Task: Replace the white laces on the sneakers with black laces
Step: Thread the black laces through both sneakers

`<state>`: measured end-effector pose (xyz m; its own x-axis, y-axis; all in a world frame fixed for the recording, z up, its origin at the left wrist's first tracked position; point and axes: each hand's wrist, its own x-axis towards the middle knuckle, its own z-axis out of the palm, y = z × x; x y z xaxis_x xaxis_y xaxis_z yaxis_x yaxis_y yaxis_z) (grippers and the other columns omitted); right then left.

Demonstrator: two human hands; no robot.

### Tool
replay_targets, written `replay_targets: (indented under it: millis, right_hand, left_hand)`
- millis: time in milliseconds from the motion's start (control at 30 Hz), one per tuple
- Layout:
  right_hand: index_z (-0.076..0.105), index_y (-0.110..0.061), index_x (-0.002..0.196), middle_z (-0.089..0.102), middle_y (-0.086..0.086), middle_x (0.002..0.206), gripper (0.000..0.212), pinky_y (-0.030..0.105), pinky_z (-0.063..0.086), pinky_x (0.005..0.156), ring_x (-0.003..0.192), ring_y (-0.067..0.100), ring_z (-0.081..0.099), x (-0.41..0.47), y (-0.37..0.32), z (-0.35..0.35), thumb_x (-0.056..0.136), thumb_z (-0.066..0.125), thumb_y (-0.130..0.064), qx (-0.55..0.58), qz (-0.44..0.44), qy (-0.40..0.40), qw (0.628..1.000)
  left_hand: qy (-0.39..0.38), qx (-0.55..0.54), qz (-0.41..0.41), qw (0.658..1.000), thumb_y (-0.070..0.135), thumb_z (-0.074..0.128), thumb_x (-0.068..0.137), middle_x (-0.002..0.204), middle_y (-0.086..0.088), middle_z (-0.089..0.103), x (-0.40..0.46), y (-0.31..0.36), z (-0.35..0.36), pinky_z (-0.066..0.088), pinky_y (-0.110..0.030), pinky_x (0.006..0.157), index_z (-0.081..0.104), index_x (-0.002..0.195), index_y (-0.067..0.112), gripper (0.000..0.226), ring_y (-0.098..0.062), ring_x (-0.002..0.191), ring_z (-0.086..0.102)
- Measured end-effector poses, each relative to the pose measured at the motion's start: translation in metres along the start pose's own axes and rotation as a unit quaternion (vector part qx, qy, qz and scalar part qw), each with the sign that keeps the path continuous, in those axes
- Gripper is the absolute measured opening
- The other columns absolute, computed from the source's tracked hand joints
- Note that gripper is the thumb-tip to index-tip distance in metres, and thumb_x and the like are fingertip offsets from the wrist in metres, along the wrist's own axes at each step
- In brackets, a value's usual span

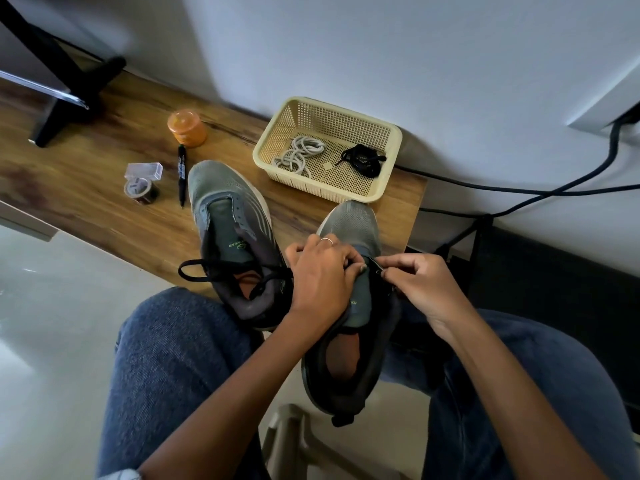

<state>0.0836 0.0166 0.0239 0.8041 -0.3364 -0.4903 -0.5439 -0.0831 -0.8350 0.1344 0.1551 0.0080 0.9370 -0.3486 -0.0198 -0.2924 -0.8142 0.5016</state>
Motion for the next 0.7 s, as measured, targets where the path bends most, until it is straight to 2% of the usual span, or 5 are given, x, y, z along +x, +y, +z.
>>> replay_targets:
  millis: [133,267,433,567,700]
  right_hand:
    - [0.074,-0.015,0.101,0.073,-0.006,0.084,0.027,0.017,0.051,0.070,0.075,0.001,0.066,-0.002,0.001,0.002,0.083,0.060,-0.002,-0.049,-0.033,0.003,0.998]
    - [0.075,-0.014,0.104,0.074,-0.003,0.082,0.027,0.031,0.055,0.074,0.079,0.015,0.069,-0.004,0.002,0.004,0.081,0.061,-0.006,-0.077,-0.054,0.016,0.995]
    - [0.074,-0.015,0.105,0.075,0.004,0.085,0.026,0.035,0.055,0.075,0.080,0.021,0.069,-0.004,0.005,0.006,0.083,0.062,-0.009,-0.082,-0.064,0.017,0.994]
    - [0.073,-0.016,0.108,0.074,0.002,0.089,0.026,0.021,0.050,0.071,0.076,0.009,0.065,-0.005,0.007,0.008,0.084,0.064,-0.010,-0.086,-0.071,0.026,0.993]
    - [0.073,-0.018,0.099,0.073,-0.001,0.087,0.016,0.017,0.052,0.068,0.075,0.001,0.066,-0.004,0.008,0.012,0.087,0.065,-0.013,-0.034,-0.049,0.041,0.997]
  left_hand:
    - [0.011,-0.006,0.007,1.000,0.034,0.064,0.089,0.090,0.011,0.057,0.000,-0.001,0.003,0.018,-0.034,0.088,0.071,0.083,0.030,0.010,-0.014,0.099,0.047]
    - [0.019,-0.011,0.006,1.000,0.031,0.065,0.088,0.090,0.008,0.060,0.000,-0.002,0.005,0.020,-0.035,0.088,0.071,0.081,0.029,0.010,-0.016,0.097,0.049]
    - [0.019,-0.016,0.002,1.000,0.032,0.065,0.089,0.090,0.009,0.060,0.000,-0.003,0.007,0.018,-0.033,0.086,0.071,0.081,0.029,0.010,-0.015,0.097,0.050]
    - [0.011,-0.024,-0.008,1.000,0.034,0.063,0.090,0.092,0.009,0.061,-0.001,0.000,0.008,0.016,-0.032,0.084,0.072,0.085,0.029,0.012,-0.013,0.099,0.050]
    - [0.010,-0.031,-0.020,0.999,0.034,0.063,0.090,0.089,0.012,0.056,-0.002,0.001,0.009,0.016,-0.032,0.083,0.071,0.086,0.030,0.010,-0.012,0.100,0.050]
